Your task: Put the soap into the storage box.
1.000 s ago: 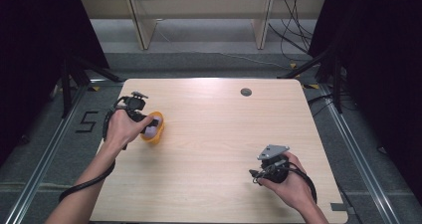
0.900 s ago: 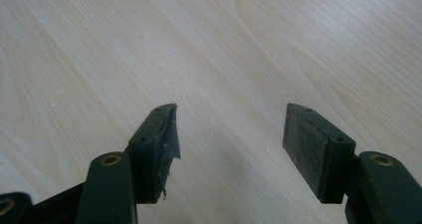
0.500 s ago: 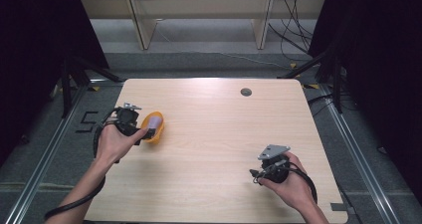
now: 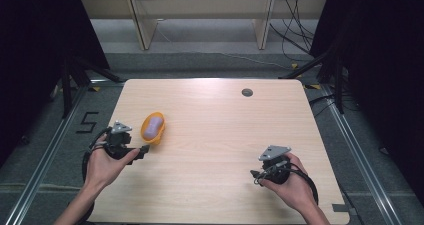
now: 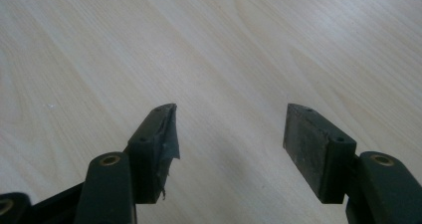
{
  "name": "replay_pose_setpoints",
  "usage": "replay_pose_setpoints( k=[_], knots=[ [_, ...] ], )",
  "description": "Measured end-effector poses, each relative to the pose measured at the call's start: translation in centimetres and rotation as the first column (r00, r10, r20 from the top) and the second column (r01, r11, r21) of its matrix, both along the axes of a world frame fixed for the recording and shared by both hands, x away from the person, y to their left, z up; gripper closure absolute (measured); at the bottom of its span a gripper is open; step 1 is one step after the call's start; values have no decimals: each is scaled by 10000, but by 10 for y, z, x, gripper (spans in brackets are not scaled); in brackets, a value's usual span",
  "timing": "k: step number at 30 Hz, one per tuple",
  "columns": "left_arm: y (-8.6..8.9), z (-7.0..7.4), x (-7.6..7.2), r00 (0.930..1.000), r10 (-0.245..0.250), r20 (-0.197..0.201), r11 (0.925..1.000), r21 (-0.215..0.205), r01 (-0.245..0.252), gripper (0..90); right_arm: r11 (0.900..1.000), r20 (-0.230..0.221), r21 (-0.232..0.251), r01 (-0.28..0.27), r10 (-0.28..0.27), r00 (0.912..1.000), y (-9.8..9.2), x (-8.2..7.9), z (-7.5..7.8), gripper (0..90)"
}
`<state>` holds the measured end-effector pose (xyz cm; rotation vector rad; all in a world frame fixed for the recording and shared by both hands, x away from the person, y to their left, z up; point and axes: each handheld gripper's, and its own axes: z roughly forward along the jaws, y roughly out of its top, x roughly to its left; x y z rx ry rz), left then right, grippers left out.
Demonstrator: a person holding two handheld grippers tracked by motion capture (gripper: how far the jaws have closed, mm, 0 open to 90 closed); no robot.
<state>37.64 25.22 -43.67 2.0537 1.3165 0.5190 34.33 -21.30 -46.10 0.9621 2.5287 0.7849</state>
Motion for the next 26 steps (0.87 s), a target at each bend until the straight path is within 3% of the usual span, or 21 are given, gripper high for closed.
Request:
replay_pose_setpoints(
  k=[12, 15, 19, 20, 23, 24, 26],
  knots=[
    [21, -34, -31, 9995, 59, 295, 9999, -150, -55, 232, 10000, 42, -12, -30, 30, 10000, 1, 1, -1, 384],
    [21, -48, -37, 9982, 329, 511, 9965, -781, -288, 233, 10000, 39, 35, -14, 14, 10000, 1, 0, -1, 383],
    [24, -61, -43, 9981, 391, 478, 9935, -1088, -337, 239, 10000, 82, 40, 28, -28, 10000, 1, 0, 0, 384],
    [27, -62, -44, 9990, 104, 443, 9976, -693, -73, 239, 10000, 77, 9, -21, 21, 10000, 1, 0, 0, 384],
    [27, -63, -44, 9967, 468, 670, 9948, -932, -404, 247, 9997, 303, -54, -245, 247, 9992, 0, 2, 1, 384],
    [28, -62, -44, 9961, 506, 721, 9959, -789, -448, 247, 9997, 296, -29, -224, 225, 9993, 0, 2, 1, 384],
    [29, -62, -43, 9939, 744, 812, 9921, -1071, -655, 247, 9996, 331, -55, -269, 271, 9991, 0, 2, 1, 384]
  ],
)
